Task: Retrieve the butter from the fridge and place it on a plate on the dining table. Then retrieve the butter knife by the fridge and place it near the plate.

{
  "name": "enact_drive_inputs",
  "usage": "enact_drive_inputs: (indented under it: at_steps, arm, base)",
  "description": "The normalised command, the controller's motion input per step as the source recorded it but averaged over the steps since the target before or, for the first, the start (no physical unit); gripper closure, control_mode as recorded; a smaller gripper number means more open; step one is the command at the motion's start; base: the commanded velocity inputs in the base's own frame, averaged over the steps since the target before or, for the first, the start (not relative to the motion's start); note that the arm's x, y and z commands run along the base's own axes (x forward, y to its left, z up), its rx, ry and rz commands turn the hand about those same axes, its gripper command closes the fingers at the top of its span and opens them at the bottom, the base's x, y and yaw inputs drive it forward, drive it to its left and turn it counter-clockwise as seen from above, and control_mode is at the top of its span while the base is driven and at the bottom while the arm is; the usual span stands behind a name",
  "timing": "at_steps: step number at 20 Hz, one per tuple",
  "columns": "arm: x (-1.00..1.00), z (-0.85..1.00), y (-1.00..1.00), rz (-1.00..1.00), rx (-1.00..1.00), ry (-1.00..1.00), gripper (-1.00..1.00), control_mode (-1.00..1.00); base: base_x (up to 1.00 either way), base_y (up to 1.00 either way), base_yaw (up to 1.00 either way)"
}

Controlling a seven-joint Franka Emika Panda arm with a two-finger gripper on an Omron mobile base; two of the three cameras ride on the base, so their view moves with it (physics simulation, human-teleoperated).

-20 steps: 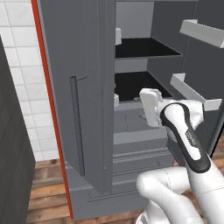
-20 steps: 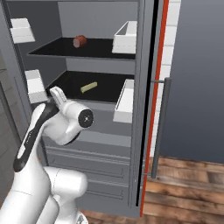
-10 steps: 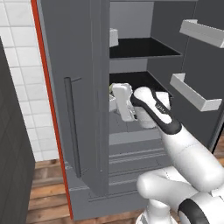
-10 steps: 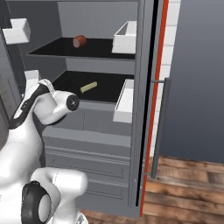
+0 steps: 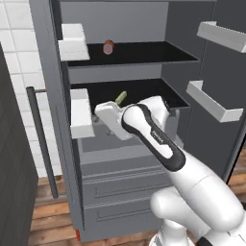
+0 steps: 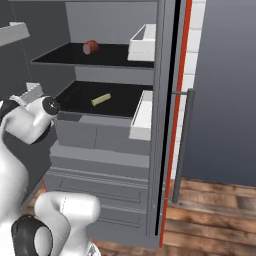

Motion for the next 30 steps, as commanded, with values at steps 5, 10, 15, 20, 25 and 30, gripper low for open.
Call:
enact_drive_inputs:
  at_steps: [5,10,15,20,25,30]
  arm:
    - [0.34,-0.14,0.14,-0.13,-0.12,0.03,-1.0,-1.0]
    - [0.3,0.0,-1.0,-0.13,-0.01,0.0,-1.0,-1.0]
    - [0.43,0.02,-0.97,-0.07,-0.24,0.02,-1.0,-1.0]
    - [0.97,0.03,-0.25,-0.15,-0.53,0.08,-1.0,-1.0]
    - [0.63,0.13,-0.46,0.03,-0.14,0.03,-1.0,-1.0]
    - [0.66,-0.2,-0.16,0.14,-0.07,0.07,-1.0,-1.0]
  base:
    - [0.0,0.0,0.0]
    - [0.0,0.0,0.0]
    - [0.0,0.0,0.0]
    - [0.0,0.0,0.0]
    - [0.0,0.0,0.0]
    - [0.0,0.0,0.0]
